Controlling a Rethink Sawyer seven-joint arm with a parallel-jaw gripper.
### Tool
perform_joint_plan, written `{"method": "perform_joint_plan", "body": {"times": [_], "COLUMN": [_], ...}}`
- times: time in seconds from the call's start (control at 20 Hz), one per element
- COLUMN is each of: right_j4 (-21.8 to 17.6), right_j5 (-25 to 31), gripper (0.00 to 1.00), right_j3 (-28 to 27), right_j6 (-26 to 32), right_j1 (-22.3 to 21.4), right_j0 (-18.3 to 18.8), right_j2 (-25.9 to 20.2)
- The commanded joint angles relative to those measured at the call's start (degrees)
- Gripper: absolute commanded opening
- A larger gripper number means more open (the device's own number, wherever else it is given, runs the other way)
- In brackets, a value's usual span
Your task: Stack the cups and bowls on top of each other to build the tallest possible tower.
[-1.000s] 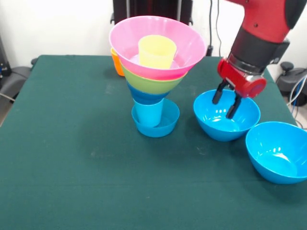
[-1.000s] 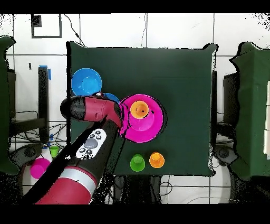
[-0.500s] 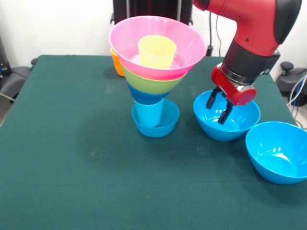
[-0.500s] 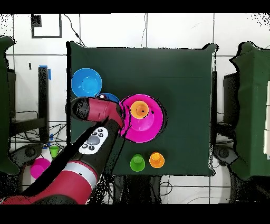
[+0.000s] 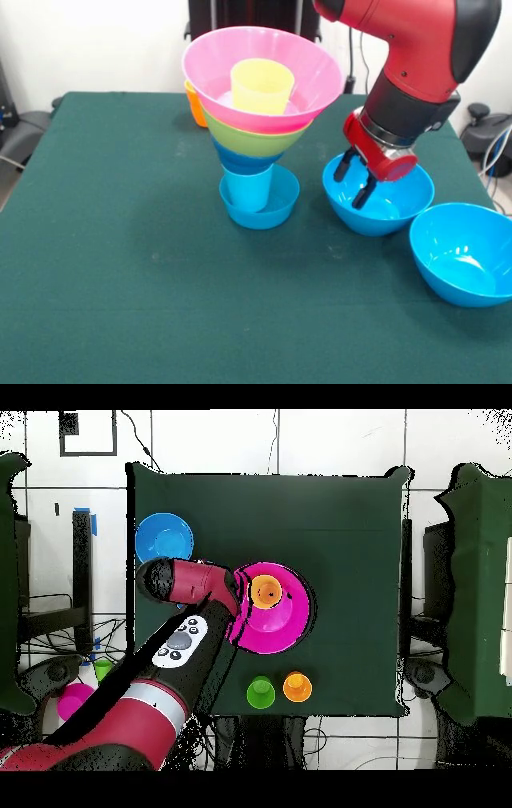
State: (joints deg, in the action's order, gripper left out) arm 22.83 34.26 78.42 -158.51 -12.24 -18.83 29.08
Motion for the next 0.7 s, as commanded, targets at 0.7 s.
{"method": "perform_joint_plan", "body": {"times": [0.7], "right_j4": [1.35], "right_j5": [15.04], "gripper": [1.0], "right_j3": [-15.86], "right_j6": [-10.2], "right_j1": [6.49], "right_j0": [4.92], "right_j2": [-2.45]}}
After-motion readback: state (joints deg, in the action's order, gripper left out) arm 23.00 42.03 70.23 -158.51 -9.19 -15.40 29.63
